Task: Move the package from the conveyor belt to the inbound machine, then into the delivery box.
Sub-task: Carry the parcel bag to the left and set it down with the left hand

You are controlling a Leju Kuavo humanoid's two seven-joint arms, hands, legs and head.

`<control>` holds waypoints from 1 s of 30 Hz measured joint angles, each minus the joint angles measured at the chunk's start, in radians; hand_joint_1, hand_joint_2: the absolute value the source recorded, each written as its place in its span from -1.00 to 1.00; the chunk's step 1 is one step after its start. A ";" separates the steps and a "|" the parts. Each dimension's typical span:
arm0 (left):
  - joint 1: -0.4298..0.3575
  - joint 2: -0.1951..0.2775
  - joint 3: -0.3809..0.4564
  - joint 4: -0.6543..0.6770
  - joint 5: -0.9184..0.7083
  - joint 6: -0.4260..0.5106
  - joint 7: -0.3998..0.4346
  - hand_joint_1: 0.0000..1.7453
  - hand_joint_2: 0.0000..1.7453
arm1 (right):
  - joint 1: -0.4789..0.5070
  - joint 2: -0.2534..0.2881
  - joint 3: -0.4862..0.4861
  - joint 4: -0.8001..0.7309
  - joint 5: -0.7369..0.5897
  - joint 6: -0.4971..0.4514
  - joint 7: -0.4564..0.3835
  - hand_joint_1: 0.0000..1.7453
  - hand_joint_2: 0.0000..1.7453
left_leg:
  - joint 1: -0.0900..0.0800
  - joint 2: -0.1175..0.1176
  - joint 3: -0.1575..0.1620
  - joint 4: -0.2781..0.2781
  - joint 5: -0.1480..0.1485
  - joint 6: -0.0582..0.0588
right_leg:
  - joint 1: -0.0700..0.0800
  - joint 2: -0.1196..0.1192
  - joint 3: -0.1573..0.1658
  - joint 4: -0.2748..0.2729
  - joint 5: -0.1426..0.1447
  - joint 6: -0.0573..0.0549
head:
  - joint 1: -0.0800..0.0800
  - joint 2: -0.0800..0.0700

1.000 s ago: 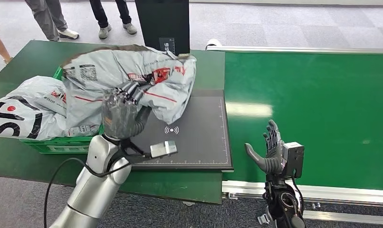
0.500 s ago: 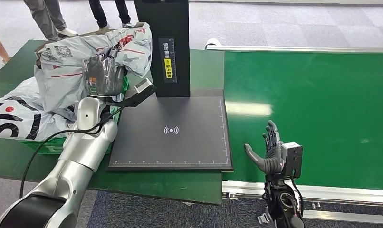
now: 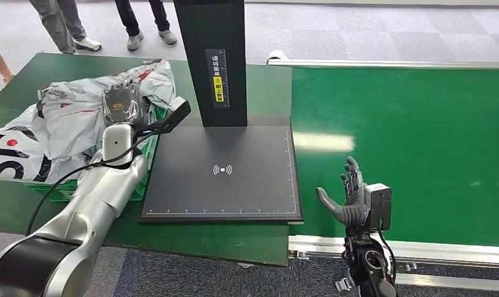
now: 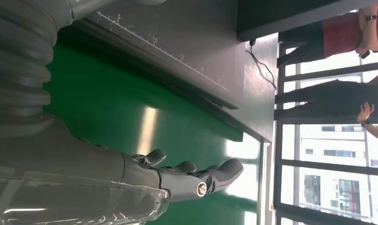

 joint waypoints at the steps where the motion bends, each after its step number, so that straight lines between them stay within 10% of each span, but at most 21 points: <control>1: -0.006 0.009 0.000 0.025 -0.008 -0.048 0.032 1.00 1.00 | -0.005 0.001 0.002 0.003 0.004 0.004 0.002 -1.00 1.00 | 0.000 0.000 0.000 0.000 0.000 0.000 | 0.000 0.000 0.000 0.000 0.000 0.000 | 0.000 0.000; 7: -0.022 0.049 0.033 0.117 0.046 -0.284 0.174 1.00 1.00 | -0.056 0.018 0.025 0.042 0.044 0.021 0.007 -1.00 1.00 | 0.000 0.006 0.004 -0.001 -0.002 -0.001 | 0.000 0.006 0.003 0.000 0.000 -0.001 | 0.000 0.000; 17: -0.020 0.082 0.103 0.163 0.072 -0.346 0.224 1.00 1.00 | -0.092 0.037 0.037 0.088 0.069 0.030 0.013 -1.00 1.00 | 0.001 0.011 0.015 -0.004 -0.003 -0.003 | 0.001 0.011 0.011 0.000 -0.001 -0.003 | 0.000 0.000; 21: -0.019 0.085 0.139 0.169 0.087 -0.358 0.232 -1.00 1.00 | -0.099 0.041 0.038 0.099 0.078 0.037 0.016 -1.00 1.00 | 0.001 0.011 0.017 -0.005 -0.003 -0.003 | 0.001 0.011 0.012 0.000 -0.001 -0.003 | 0.000 0.000; 30: -0.008 0.085 0.202 0.170 0.106 -0.302 0.202 -1.00 1.00 | -0.100 0.043 0.038 0.106 0.084 0.042 0.017 -1.00 1.00 | 0.001 0.011 0.019 -0.005 -0.003 -0.003 | 0.001 0.011 0.013 0.000 -0.001 -0.003 | 0.000 0.000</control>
